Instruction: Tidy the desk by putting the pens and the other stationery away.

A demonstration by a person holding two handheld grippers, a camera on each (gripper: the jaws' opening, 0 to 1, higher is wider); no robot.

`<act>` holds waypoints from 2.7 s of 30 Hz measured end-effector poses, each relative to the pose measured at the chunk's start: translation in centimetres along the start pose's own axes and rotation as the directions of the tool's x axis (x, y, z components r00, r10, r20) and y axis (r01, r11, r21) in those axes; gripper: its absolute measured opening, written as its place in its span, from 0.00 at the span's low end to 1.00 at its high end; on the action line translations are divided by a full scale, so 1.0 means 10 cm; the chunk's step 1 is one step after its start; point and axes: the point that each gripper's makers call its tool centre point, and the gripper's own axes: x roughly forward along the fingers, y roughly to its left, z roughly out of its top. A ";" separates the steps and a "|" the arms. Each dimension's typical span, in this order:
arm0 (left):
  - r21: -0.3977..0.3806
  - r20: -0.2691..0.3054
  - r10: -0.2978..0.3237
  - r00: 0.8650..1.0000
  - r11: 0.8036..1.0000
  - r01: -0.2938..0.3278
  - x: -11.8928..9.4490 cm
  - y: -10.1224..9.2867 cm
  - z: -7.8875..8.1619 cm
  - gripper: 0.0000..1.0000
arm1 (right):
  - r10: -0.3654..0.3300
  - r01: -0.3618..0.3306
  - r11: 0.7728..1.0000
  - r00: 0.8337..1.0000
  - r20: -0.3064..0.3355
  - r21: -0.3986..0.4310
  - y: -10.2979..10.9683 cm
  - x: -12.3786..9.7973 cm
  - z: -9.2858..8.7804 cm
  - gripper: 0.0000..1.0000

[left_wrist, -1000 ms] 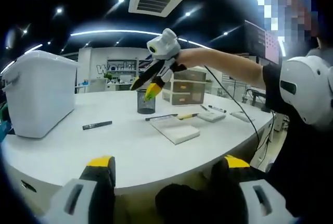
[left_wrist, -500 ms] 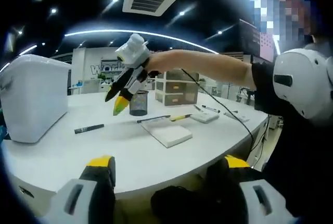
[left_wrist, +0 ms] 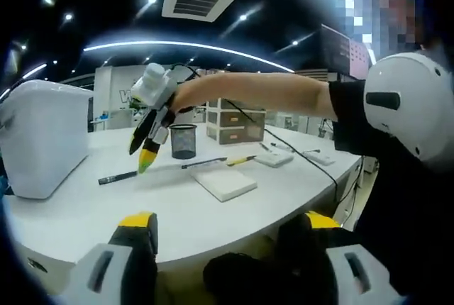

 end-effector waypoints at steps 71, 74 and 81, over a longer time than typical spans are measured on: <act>0.033 0.037 -0.106 0.994 0.994 0.105 0.01 -0.32 0.09 0.81 | 0.028 -0.007 0.955 0.998 -0.065 0.296 -0.21 0.15 -0.15 0.03; 0.027 0.044 -0.104 0.994 0.994 0.103 0.02 -0.30 0.11 0.81 | 0.016 -0.003 0.957 0.999 -0.042 0.289 -0.22 0.06 -0.13 0.03; 0.022 0.058 -0.105 0.993 0.994 0.104 0.08 -0.28 0.15 0.81 | -0.017 0.007 0.950 0.999 0.029 0.312 -0.17 -0.27 -0.15 0.03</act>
